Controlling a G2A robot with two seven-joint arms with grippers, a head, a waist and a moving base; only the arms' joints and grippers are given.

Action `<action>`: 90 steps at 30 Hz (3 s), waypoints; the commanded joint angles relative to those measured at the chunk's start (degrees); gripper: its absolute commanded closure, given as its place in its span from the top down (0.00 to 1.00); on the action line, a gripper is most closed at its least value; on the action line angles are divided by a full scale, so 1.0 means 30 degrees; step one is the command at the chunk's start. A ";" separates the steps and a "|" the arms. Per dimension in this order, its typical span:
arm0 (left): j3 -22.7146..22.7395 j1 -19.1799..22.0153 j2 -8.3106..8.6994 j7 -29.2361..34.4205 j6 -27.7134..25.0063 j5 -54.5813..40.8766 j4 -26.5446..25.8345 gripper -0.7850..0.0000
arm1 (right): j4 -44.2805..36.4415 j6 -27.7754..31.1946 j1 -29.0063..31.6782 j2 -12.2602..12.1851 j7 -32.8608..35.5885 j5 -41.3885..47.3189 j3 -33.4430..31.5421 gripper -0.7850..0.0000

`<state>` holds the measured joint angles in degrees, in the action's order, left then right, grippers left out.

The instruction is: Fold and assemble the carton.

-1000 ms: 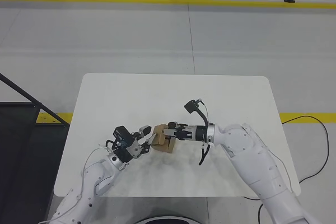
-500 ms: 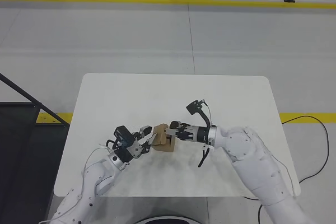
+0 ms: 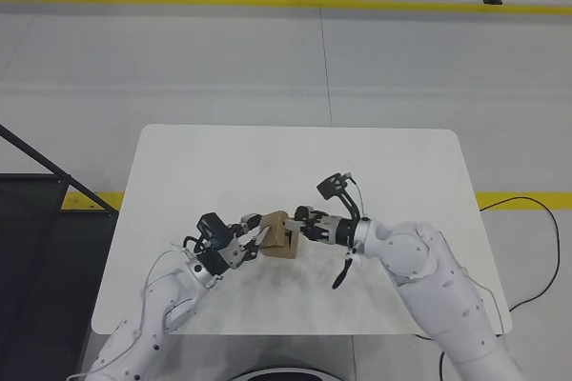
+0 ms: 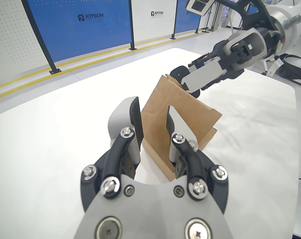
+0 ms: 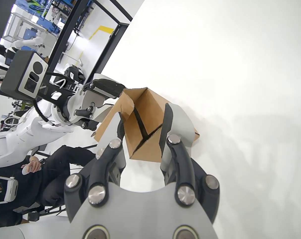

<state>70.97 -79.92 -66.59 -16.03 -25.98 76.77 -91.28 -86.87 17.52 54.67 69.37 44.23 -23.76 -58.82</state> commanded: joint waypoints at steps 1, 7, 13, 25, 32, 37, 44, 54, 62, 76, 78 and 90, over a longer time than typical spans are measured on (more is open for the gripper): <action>-0.0064 0.0052 -0.0012 0.0057 0.0026 0.0042 -0.0007 0.43 | -0.0179 -0.0258 0.0100 -0.0016 -0.0102 -0.0247 -0.0010 0.45; -0.0205 0.0203 -0.0042 0.0267 0.0055 0.0125 -0.0069 0.42 | -0.0511 -0.0410 0.0338 -0.0074 -0.0222 -0.0749 -0.0055 0.45; -0.0294 0.0352 -0.0060 0.0512 0.0044 0.0205 -0.0080 0.43 | -0.0784 -0.0468 0.0548 -0.0151 -0.0349 -0.1399 -0.0158 0.46; -0.0467 0.0555 -0.0086 0.1125 0.0105 0.0477 -0.0331 0.42 | -0.1676 -0.1432 0.1037 -0.0221 -0.0628 -0.3108 0.0000 0.49; -0.0659 0.0709 -0.0123 0.1369 0.0178 0.0617 -0.0321 0.42 | -0.1595 -0.1557 0.1057 -0.0208 -0.0671 -0.3190 0.0044 0.61; -0.0750 0.0767 -0.0147 0.1458 0.0241 0.0632 -0.0304 0.42 | -0.1489 -0.1500 0.1074 -0.0207 -0.0679 -0.3170 0.0040 0.56; -0.0803 0.0815 -0.0160 0.1523 0.0228 0.0691 -0.0300 0.42 | -0.1366 -0.1528 0.1022 -0.0191 -0.0588 -0.3186 0.0099 0.53; -0.0830 0.0772 -0.0179 0.1328 0.0298 0.0654 -0.0357 0.43 | -0.1084 -0.1506 0.0888 -0.0134 -0.0667 -0.3023 0.0224 0.49; -0.0392 0.0397 -0.0116 0.1058 0.0461 0.0582 -0.0728 0.44 | -0.0967 -0.1440 0.0868 -0.0133 -0.0665 -0.2888 0.0147 0.49; 0.0627 -0.0059 0.0085 0.2016 -0.0191 0.0285 -0.0902 0.43 | -0.1028 -0.1389 0.0996 -0.0168 -0.0765 -0.2804 -0.0074 0.49; 0.0438 0.0115 0.0073 0.2435 -0.0446 0.0297 -0.0749 0.43 | -0.1046 -0.1399 0.1031 -0.0176 -0.0748 -0.2808 -0.0096 0.49; -0.0299 0.0896 -0.0050 0.3182 -0.0250 0.0555 -0.0418 0.43 | -0.1354 -0.1506 0.1446 -0.0290 -0.1106 -0.2621 -0.0734 0.49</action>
<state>70.02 -77.24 -66.74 -6.45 -26.84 78.46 -92.48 -90.66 13.09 58.70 68.58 41.15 -31.73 -60.59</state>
